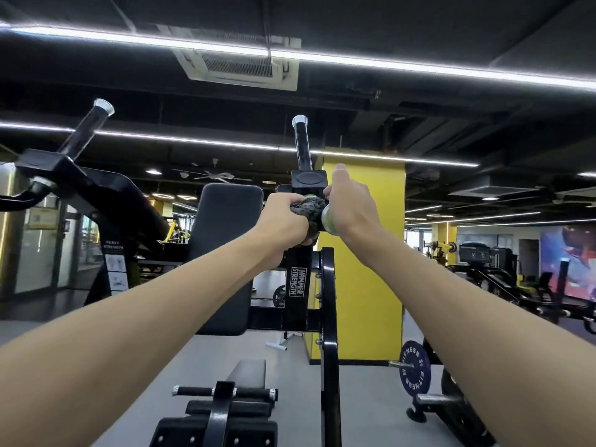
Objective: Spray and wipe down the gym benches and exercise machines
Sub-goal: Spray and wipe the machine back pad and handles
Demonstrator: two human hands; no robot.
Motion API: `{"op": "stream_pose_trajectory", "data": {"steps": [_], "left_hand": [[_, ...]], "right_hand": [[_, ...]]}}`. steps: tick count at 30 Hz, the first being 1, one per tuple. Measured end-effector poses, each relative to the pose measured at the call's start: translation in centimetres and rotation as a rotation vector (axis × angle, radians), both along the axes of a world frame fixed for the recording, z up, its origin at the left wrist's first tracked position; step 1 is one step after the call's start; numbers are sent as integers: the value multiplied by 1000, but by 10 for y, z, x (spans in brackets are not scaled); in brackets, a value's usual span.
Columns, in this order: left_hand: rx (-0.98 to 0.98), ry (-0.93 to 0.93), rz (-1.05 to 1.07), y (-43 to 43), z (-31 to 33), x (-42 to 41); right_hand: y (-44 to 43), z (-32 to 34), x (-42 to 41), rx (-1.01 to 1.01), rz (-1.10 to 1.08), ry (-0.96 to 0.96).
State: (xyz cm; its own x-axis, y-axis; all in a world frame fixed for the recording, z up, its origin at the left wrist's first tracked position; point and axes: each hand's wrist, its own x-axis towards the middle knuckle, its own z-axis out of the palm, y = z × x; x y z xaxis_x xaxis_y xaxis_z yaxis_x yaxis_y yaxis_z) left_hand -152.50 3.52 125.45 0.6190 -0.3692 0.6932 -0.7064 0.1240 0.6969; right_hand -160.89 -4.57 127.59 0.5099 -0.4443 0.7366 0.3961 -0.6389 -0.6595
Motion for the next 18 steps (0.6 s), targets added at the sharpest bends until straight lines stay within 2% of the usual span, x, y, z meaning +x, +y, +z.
{"op": "stream_pose_trajectory", "data": {"steps": [6,10,14,18], "left_hand": [[30,-87,-1,24,6,-16],[4,-72,182,15,16,-1],[84,-66,144,-4,7,-7],[75,-67,65,17,6,-16]], "right_hand": [[-4,3,2,22,62,76],[-6,5,-5,-51,99,147],[-9,5,-5,-191,45,180],[-16,5,-10,-163,159,254]]}}
